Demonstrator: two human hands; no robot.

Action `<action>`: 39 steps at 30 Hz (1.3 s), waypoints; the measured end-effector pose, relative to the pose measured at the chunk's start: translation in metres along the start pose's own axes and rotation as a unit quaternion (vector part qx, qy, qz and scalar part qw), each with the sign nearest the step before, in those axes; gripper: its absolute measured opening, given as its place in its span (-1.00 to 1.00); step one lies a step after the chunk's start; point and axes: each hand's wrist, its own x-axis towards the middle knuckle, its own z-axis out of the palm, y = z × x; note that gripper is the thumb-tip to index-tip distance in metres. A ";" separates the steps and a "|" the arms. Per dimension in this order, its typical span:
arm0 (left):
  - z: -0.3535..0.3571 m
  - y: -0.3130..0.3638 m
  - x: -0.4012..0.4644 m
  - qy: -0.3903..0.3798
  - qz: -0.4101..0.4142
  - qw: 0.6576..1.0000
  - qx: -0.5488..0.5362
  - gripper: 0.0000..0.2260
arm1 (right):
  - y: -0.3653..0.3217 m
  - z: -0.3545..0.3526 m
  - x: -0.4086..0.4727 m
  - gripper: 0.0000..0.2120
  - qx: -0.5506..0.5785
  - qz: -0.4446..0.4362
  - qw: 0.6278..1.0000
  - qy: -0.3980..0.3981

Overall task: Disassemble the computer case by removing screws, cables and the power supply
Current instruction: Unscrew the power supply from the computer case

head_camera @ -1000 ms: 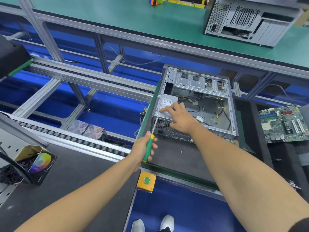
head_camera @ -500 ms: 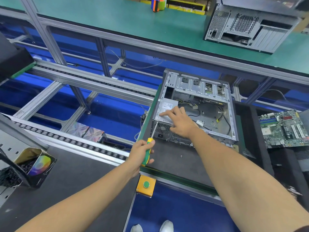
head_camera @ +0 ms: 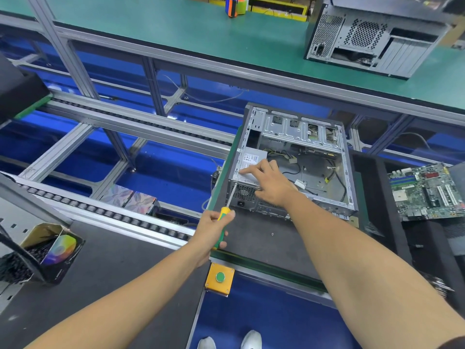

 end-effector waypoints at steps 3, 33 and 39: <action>-0.004 -0.003 0.003 0.009 0.027 1.000 -0.010 -0.65 | 0.000 -0.001 0.000 -0.26 0.005 0.001 1.000 0.001; -0.010 0.002 -0.001 -0.047 -0.004 0.999 0.006 -0.60 | 0.003 0.004 0.000 -0.25 -0.012 -0.009 1.000 0.013; -0.005 0.007 -0.002 -0.035 -0.004 0.999 0.022 -0.65 | 0.003 0.004 0.000 -0.24 -0.011 -0.010 1.000 0.011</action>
